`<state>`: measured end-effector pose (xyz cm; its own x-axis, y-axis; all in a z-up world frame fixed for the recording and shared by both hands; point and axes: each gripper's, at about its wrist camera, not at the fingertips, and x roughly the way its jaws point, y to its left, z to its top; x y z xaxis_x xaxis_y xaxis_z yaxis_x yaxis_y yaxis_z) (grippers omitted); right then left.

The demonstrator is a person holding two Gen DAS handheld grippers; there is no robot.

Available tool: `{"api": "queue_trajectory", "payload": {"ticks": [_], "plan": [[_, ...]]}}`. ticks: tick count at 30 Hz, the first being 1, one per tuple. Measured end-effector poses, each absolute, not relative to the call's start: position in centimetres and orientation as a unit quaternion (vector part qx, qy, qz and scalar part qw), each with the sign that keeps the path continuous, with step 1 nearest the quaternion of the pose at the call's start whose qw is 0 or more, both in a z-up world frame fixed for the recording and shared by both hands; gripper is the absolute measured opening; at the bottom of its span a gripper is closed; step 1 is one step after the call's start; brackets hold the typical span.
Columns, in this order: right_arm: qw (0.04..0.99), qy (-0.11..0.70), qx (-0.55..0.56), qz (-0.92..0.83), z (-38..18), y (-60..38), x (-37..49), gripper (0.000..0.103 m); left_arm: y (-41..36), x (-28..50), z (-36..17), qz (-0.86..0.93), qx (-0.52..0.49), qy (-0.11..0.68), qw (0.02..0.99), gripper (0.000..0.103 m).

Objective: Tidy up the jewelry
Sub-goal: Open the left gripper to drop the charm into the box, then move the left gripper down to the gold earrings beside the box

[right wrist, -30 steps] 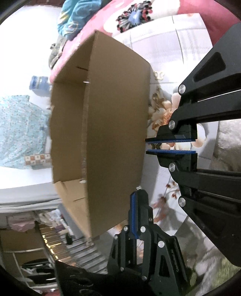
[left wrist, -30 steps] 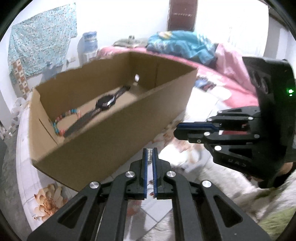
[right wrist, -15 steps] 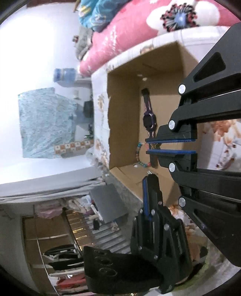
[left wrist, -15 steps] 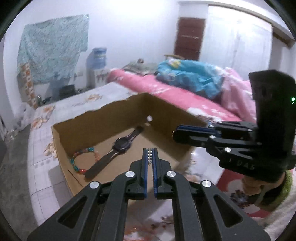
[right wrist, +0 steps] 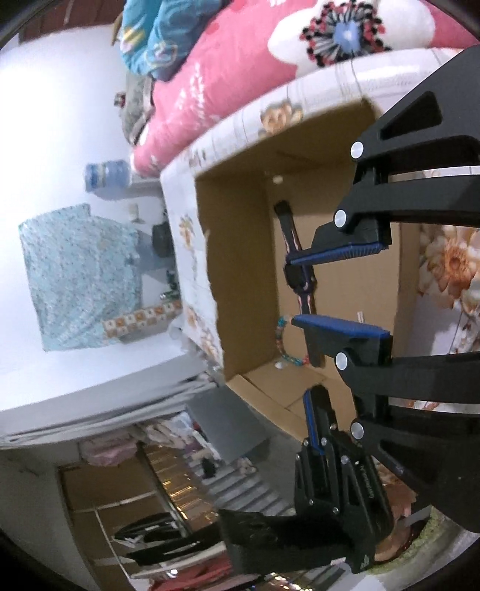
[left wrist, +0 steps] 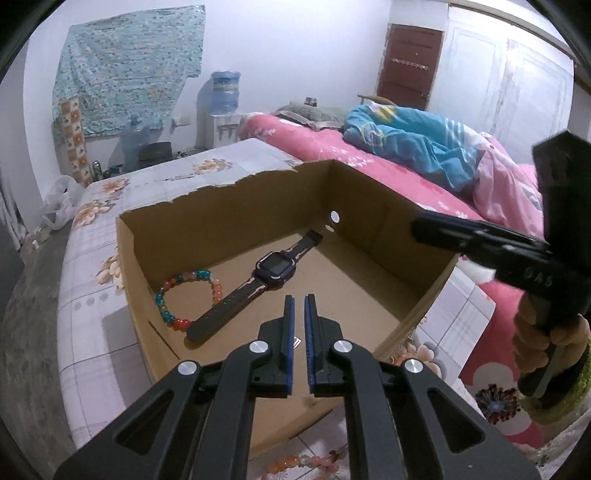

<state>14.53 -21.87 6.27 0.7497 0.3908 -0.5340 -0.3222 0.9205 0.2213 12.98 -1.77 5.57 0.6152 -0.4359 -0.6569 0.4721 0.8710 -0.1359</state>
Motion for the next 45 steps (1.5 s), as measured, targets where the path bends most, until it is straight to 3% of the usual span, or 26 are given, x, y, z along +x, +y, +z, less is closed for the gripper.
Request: {"api": "queue_trajectory", "payload": {"ticks": [11,18,27,35,45], "plan": [[0.947,0.282,0.069,0.139,6.6,-25.9,10.3,0.029,-1.8,10.2,6.4,-0.282,0.019,0.329,0.901,0.005],[0.939,0.31,0.086,0.118,4.2,-27.7,8.1,0.03,-4.1,7.3,5.8,-0.338,0.044,0.312,0.887,0.012],[0.918,0.363,0.105,0.12,0.0,-27.0,7.7,0.03,-8.6,6.5,1.7,-0.37,0.081,0.362,0.852,0.012],[0.909,0.392,0.073,0.124,-2.5,-25.5,7.9,0.03,-12.3,7.1,-2.4,-0.347,0.178,0.371,0.843,0.013],[0.901,0.406,0.084,0.131,-3.7,-25.8,8.8,0.03,-13.6,8.9,-4.0,-0.332,0.188,0.39,0.838,0.012]]}}
